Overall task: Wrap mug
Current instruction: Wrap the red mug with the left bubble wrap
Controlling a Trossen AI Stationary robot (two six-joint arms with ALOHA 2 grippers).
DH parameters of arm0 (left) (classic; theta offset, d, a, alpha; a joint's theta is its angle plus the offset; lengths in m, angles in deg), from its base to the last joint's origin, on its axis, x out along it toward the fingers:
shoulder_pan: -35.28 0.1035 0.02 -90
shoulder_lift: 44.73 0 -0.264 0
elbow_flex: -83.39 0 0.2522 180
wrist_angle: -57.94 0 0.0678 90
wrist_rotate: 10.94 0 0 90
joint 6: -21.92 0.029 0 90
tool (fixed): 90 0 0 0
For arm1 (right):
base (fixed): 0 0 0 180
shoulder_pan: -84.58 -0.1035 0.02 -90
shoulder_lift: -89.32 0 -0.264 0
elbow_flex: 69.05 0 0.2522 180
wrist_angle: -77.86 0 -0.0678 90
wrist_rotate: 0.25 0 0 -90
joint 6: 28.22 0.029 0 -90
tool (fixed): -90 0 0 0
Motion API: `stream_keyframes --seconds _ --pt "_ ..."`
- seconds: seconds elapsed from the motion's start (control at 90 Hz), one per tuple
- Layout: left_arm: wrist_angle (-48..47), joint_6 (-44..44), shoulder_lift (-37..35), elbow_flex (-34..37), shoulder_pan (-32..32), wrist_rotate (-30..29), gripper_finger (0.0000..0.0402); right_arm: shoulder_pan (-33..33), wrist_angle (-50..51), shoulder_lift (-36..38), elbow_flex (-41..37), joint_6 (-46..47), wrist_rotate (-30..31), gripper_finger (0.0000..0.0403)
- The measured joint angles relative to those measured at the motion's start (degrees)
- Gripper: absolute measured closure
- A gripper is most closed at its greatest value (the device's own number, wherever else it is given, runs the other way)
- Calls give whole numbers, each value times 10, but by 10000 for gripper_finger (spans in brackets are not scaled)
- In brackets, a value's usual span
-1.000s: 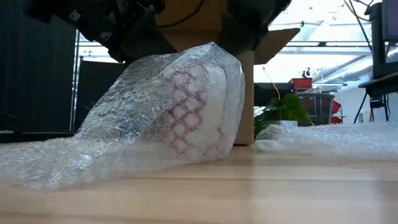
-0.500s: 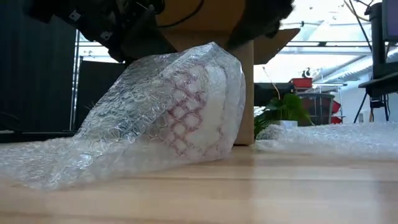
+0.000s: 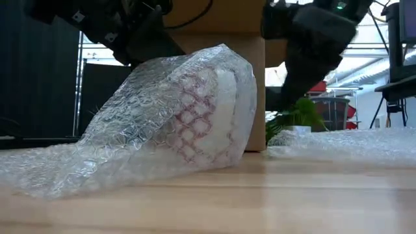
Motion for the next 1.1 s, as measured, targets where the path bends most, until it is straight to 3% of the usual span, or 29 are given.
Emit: stream_keyframes --seconds 0.4,0.522,0.722,1.1 --pt "1 0 0 0 0 0 272 35 -120 -35 1 -87 29 403" --pt "0 0 0 0 0 0 272 31 -113 -29 28 -106 24 403" --pt "-5 -2 2 1 0 10 272 15 -153 -28 48 -146 -43 403" --pt "-7 -2 3 2 2 9 272 19 -112 -27 47 -150 -45 403"
